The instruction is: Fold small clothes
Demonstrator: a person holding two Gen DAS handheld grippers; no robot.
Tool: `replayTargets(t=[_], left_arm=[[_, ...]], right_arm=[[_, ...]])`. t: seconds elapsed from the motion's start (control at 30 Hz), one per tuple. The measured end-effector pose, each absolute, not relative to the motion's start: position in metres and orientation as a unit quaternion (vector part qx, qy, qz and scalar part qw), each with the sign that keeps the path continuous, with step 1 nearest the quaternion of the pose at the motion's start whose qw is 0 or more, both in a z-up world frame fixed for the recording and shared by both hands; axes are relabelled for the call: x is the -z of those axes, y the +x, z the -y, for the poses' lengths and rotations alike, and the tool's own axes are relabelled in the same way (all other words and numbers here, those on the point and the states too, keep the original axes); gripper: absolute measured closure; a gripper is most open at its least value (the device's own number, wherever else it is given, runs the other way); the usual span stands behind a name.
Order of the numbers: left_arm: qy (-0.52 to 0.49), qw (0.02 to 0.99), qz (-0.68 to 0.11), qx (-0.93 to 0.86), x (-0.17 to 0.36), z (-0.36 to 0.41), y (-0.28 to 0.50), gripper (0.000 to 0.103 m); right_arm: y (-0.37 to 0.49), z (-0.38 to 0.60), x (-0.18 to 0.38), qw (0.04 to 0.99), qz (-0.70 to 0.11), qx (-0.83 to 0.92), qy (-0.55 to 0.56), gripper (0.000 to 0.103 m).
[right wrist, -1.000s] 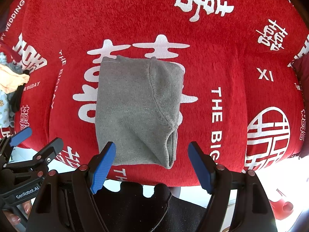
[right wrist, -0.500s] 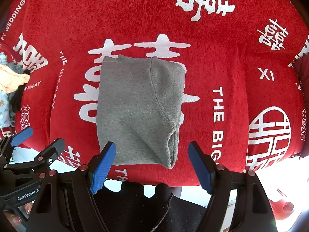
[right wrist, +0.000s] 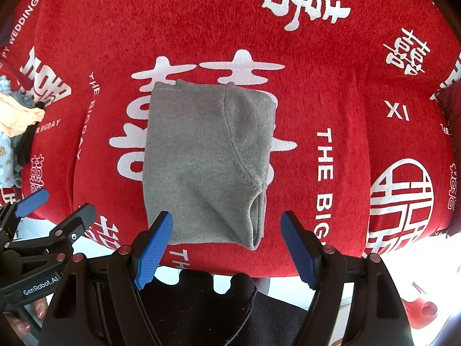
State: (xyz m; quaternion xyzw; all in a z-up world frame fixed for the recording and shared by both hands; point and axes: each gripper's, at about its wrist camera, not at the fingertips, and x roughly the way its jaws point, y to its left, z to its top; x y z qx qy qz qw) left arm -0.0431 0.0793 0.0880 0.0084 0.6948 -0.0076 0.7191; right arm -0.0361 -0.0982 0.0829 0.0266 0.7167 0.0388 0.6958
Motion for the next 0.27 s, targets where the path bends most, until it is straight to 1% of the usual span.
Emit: replayTargets(t=[0.27], left_arm=[[0.011,0.728,-0.685,0.01,-0.0919,-0.0784,-0.0433,0.001]], right_arm=[[-0.0382,0.0996,-0.0824,0.696,-0.717,-0.039,0.026,0.023]])
